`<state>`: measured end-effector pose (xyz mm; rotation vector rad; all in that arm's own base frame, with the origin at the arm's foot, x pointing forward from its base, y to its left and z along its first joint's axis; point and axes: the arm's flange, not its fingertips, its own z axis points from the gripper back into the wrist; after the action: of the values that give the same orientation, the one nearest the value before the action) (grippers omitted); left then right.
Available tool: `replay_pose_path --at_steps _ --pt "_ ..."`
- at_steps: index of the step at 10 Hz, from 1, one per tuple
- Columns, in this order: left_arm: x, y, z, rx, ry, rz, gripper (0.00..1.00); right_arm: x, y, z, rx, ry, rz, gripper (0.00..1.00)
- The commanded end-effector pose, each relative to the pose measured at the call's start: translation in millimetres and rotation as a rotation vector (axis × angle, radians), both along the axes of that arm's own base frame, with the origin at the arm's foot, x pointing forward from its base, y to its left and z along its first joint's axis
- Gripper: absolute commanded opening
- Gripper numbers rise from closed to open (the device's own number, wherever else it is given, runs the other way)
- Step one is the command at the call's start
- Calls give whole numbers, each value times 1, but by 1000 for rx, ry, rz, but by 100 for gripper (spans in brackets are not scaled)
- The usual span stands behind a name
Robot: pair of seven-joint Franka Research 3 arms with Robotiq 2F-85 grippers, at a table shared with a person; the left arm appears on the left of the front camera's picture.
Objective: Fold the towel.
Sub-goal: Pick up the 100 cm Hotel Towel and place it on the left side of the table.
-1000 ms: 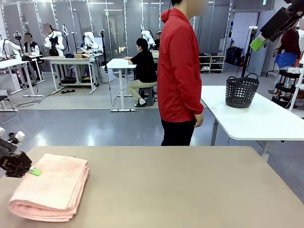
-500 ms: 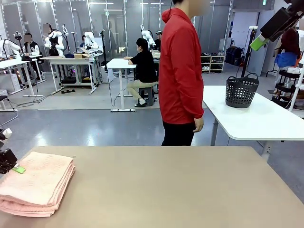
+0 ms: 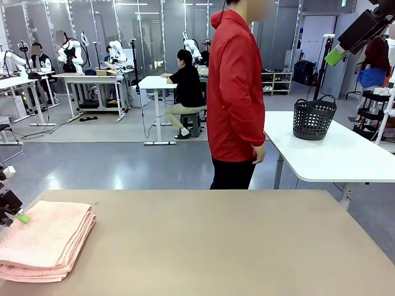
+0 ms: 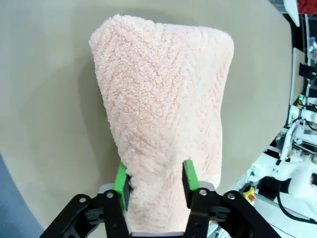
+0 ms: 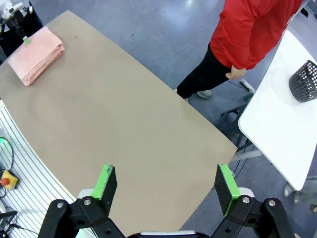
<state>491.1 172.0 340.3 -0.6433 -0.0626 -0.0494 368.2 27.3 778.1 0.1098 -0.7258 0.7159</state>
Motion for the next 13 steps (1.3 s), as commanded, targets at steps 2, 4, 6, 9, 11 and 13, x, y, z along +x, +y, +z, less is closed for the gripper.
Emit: replay_pose_path --at_steps 2,4,6,9,11,13 --pt "-12 -4 19 104 3 36 100 -1 0 0 -2 2 -5 100" --pt "-19 -9 25 107 -5 32 100 -1 0 0 -2 2 -5 100" --pt "-30 -14 25 109 -27 -32 100 -1 0 0 -2 2 -5 100" --pt "-14 -1 27 76 -16 22 100 -1 0 0 -2 2 -5 100" --pt "-14 -1 27 76 -16 22 100 -1 0 0 -2 2 -5 100" --pt "-14 -1 27 76 -16 22 100 -1 0 0 -2 2 -5 100"
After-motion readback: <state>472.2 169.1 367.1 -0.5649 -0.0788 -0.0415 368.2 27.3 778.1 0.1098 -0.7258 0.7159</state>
